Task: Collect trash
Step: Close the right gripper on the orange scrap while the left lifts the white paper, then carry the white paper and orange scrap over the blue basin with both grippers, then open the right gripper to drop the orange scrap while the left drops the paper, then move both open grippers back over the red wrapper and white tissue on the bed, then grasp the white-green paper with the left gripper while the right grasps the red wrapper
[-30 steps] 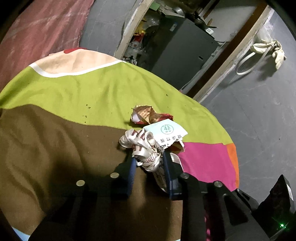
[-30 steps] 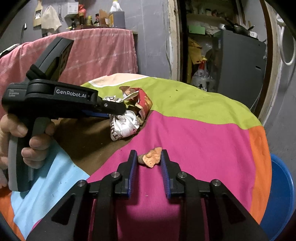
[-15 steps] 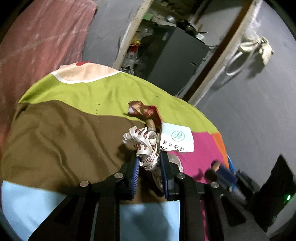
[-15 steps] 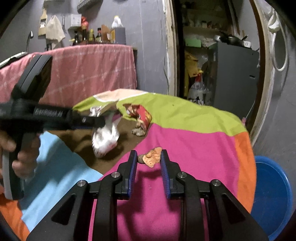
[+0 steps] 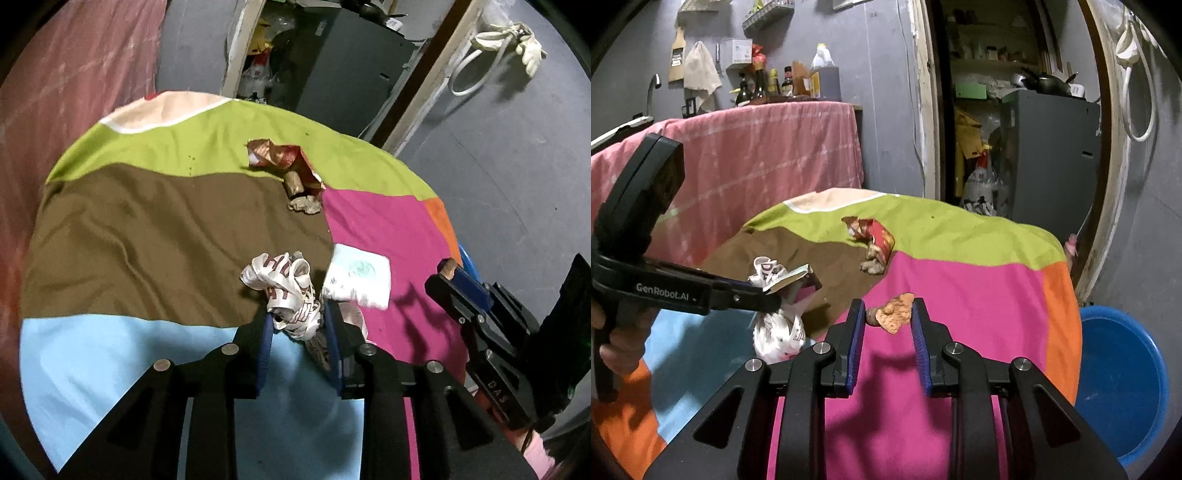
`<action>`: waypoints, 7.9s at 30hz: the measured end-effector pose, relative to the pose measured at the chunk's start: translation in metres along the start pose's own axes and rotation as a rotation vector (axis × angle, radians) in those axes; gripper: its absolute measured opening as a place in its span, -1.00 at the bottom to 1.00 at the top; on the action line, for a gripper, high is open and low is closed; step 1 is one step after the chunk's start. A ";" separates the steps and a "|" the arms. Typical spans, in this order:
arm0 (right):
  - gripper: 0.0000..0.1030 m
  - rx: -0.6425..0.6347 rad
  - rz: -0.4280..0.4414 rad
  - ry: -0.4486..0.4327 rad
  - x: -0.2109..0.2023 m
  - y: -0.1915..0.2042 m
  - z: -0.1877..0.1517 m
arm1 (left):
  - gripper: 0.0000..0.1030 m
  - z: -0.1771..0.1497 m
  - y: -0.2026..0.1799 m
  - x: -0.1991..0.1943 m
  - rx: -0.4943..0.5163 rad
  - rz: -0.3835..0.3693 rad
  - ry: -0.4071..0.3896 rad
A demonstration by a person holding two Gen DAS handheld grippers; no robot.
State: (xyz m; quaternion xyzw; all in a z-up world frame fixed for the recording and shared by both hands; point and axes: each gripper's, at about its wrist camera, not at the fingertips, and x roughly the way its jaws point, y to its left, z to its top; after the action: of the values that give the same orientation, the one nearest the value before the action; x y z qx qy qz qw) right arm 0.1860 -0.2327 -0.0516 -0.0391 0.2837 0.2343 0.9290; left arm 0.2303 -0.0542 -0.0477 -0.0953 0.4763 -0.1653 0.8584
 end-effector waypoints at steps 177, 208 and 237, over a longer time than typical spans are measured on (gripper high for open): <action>0.33 -0.015 -0.076 -0.157 0.026 -0.032 0.058 | 0.41 0.025 0.022 0.001 0.005 0.009 -0.285; 0.30 -0.039 0.017 0.062 0.083 -0.029 0.061 | -0.95 0.040 0.048 0.021 -0.197 -0.056 -0.119; -0.88 0.057 0.121 0.226 0.147 -0.039 0.078 | -0.34 0.049 0.049 0.023 -0.136 -0.068 -0.132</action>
State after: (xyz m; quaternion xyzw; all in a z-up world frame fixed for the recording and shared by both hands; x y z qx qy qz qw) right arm 0.3506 -0.1906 -0.0692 -0.0217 0.3950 0.2760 0.8760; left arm 0.2930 -0.0166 -0.0552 -0.1805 0.4252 -0.1550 0.8733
